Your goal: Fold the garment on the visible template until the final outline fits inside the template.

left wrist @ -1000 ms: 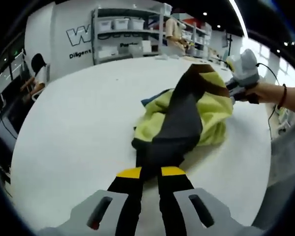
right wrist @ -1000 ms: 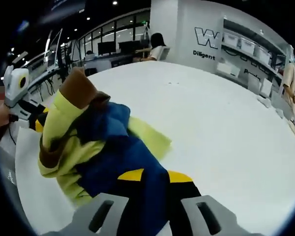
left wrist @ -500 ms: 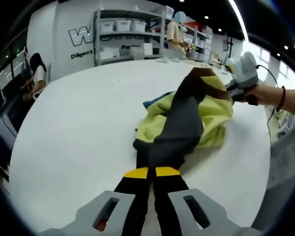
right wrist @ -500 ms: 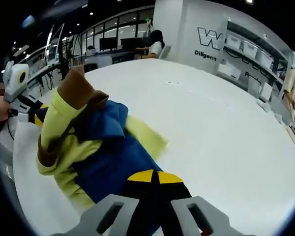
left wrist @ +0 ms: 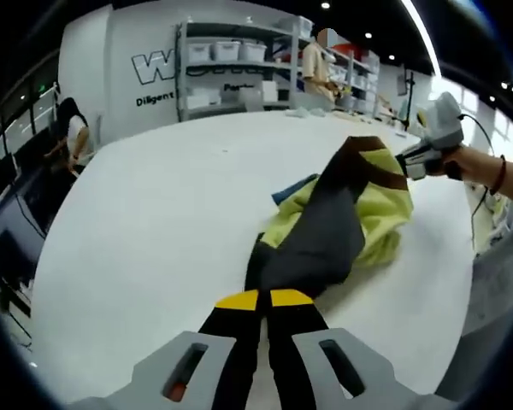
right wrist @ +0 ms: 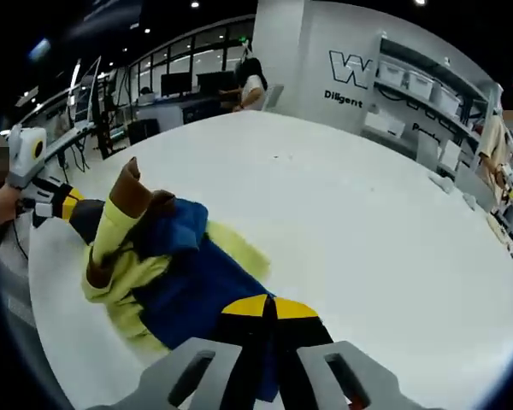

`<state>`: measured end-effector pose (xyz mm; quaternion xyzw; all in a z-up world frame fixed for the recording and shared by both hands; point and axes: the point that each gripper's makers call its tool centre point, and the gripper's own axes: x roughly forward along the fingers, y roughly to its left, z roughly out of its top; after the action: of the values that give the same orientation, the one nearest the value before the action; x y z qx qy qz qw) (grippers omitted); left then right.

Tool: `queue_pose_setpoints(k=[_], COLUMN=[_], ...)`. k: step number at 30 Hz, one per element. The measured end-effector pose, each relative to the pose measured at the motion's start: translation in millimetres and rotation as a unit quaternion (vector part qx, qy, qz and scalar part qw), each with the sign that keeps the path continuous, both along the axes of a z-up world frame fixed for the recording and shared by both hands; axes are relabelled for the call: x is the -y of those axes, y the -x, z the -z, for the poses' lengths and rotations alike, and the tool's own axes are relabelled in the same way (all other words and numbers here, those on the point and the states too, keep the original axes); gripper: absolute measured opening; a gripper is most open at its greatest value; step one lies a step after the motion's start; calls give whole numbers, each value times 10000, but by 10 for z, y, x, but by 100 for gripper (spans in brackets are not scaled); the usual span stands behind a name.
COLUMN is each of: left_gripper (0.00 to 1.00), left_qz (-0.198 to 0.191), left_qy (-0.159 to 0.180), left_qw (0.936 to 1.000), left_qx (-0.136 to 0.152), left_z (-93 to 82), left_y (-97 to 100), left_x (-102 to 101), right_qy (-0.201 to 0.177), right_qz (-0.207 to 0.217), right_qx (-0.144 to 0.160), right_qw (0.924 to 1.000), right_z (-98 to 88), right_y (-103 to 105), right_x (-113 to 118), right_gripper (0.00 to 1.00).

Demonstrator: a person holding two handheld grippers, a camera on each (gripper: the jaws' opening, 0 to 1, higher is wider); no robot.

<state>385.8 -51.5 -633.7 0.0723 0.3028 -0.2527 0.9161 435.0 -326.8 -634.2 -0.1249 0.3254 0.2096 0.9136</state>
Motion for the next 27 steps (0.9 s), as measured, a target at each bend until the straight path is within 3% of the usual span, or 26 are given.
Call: queue_pose_setpoints(k=[10,27], left_gripper=[0,0], left_qz=[-230,-416], left_qy=[-117,-396], left_qw=[9996,9983], left_qx=[69,66], left_z=[-85,-143], left_y=[-18,22], left_x=[-272,-656], right_qy=[108,402], right_qz=[406,568], right_qx=[221,276], right_qw=[9989,9972], right_z=[-233,-308], right_y=[-11,26], right_x=[378,608], right_gripper=[0,0])
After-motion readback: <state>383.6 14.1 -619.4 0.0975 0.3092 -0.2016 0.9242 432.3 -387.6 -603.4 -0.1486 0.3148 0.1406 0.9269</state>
